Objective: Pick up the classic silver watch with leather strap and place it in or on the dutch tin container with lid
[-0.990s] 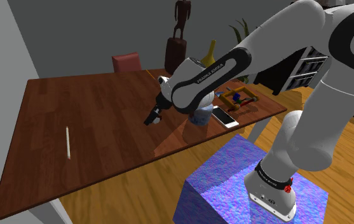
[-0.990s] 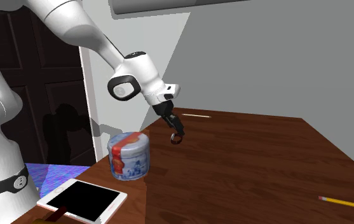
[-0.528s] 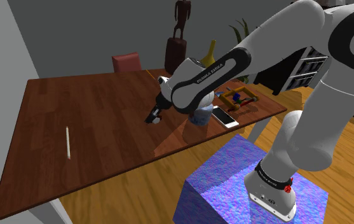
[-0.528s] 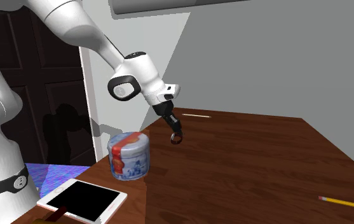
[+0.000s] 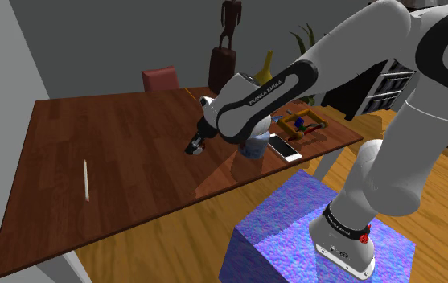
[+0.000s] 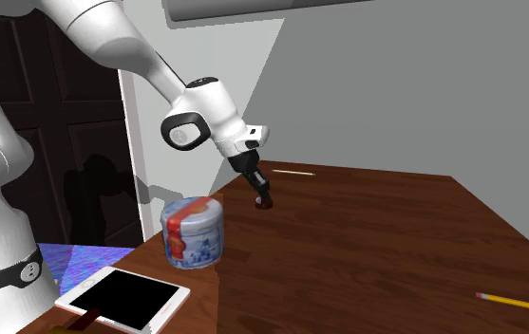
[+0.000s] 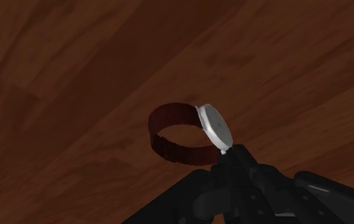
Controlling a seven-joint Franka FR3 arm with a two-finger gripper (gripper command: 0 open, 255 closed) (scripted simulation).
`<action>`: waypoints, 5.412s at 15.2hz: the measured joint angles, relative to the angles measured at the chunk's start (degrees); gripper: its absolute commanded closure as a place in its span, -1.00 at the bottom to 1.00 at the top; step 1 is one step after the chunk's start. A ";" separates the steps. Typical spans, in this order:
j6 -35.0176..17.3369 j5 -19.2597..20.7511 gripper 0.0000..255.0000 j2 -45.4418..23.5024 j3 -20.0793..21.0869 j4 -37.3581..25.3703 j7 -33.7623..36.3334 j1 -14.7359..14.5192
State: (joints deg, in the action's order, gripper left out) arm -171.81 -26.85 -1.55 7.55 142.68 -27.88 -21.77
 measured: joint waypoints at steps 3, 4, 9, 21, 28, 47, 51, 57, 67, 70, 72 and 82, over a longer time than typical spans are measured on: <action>1.55 2.19 1.00 1.38 -0.33 -0.19 2.01 0.07; 2.28 3.03 1.00 1.96 -0.44 -0.33 2.74 0.16; 6.02 6.31 1.00 5.22 -0.64 -0.81 5.71 0.75; 15.88 11.10 1.00 11.85 -0.45 -4.10 10.35 2.30; 21.53 12.83 1.00 14.34 -0.26 -7.31 12.25 2.96; 36.13 13.14 1.00 41.17 -11.68 7.22 0.05 6.75; 39.99 14.86 1.00 47.96 -15.01 10.92 -3.25 9.06; 37.42 14.93 1.00 48.74 -16.36 14.60 -5.19 9.41; 28.55 13.59 1.00 46.33 -17.84 21.18 -7.99 8.28; 27.17 13.30 1.00 45.60 -18.00 21.78 -8.31 7.94; 27.01 13.27 1.00 45.53 -18.05 21.85 -8.38 7.91; 28.06 13.54 -1.00 46.58 -17.85 21.83 -8.10 8.30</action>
State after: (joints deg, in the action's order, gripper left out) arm -143.75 -13.31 45.02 -10.30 164.51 -35.99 -13.47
